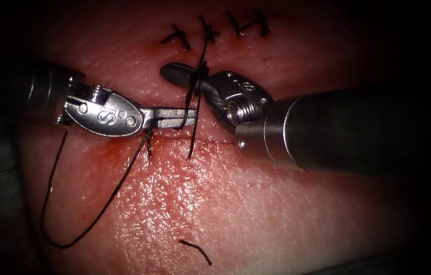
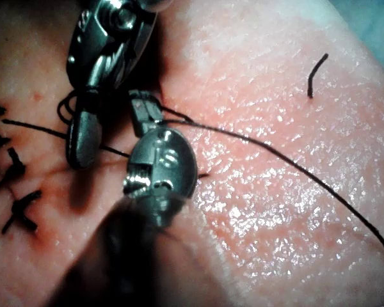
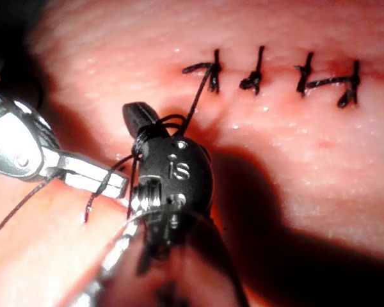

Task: Wound Closure
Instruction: Pick up tail of suture with right gripper

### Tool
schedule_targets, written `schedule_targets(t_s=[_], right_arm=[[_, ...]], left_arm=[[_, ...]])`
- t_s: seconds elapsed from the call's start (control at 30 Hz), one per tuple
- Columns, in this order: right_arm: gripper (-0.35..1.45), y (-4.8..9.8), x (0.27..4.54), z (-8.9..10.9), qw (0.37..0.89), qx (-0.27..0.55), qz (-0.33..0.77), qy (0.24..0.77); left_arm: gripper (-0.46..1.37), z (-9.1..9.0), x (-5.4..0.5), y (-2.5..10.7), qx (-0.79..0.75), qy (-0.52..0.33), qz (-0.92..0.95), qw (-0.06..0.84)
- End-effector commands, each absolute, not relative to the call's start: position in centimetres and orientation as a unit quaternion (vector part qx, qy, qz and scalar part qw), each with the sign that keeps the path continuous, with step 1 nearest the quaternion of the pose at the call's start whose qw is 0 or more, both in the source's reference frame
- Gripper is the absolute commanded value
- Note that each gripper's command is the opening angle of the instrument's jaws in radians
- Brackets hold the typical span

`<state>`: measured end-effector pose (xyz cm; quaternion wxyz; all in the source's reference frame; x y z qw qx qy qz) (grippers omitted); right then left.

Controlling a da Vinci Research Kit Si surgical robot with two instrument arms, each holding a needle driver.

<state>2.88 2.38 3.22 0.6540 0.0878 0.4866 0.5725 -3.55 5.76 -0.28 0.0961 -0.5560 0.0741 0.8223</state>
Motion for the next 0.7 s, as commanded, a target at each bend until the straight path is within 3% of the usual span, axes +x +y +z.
schedule_targets(t_s=[0.03,0.57,0.63,0.7], right_arm=[[-0.35,2.38,2.88,3.22,0.654,0.086,0.574,0.485],[-0.35,2.39,2.90,3.20,0.654,0.086,0.575,0.484],[0.02,2.39,2.90,3.20,0.653,0.085,0.576,0.485],[0.51,2.39,2.90,3.19,0.650,0.084,0.576,0.488]], left_arm=[[-0.35,-0.28,-3.55,5.76,-0.556,0.072,0.822,0.095],[-0.35,-0.29,-3.54,5.76,-0.556,0.072,0.823,0.095],[-0.35,-0.29,-3.54,5.76,-0.556,0.072,0.823,0.095],[-0.35,-0.29,-3.54,5.76,-0.556,0.072,0.823,0.095]])
